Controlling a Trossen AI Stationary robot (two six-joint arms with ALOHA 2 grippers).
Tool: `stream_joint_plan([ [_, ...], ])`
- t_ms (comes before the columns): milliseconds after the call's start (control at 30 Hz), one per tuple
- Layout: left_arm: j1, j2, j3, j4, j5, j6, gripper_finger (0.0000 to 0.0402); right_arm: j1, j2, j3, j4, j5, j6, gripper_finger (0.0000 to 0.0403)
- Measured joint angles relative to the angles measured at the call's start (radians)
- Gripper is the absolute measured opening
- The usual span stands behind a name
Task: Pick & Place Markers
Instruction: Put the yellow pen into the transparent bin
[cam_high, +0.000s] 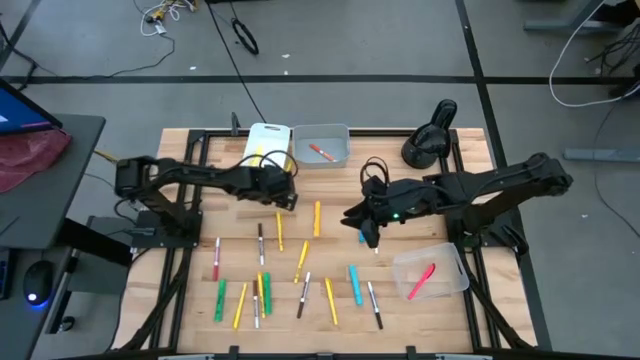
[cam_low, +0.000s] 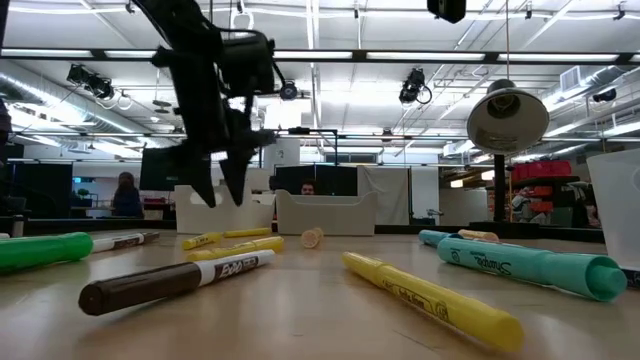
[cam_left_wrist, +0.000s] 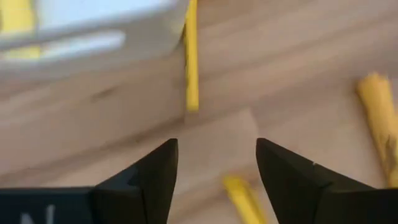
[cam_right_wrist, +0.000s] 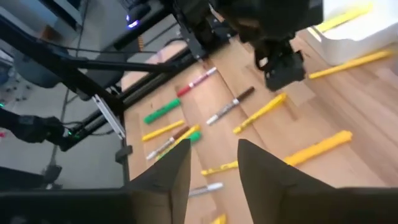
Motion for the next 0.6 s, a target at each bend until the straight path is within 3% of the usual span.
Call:
stream_joint_plan([
  [167, 0.05, 0.046, 0.002, 0.086, -0.002, 0.039, 0.0217, 0.001, -0.021, 0.0, -0.017, 0.0, -0.014, 0.0122],
  [600, 0.063, 0.188, 0.003, 0.105, -0.067, 0.03, 0.0154, 0.032, -0.02, -0.001, -0.025, -0.003, -0.009, 0.0118],
])
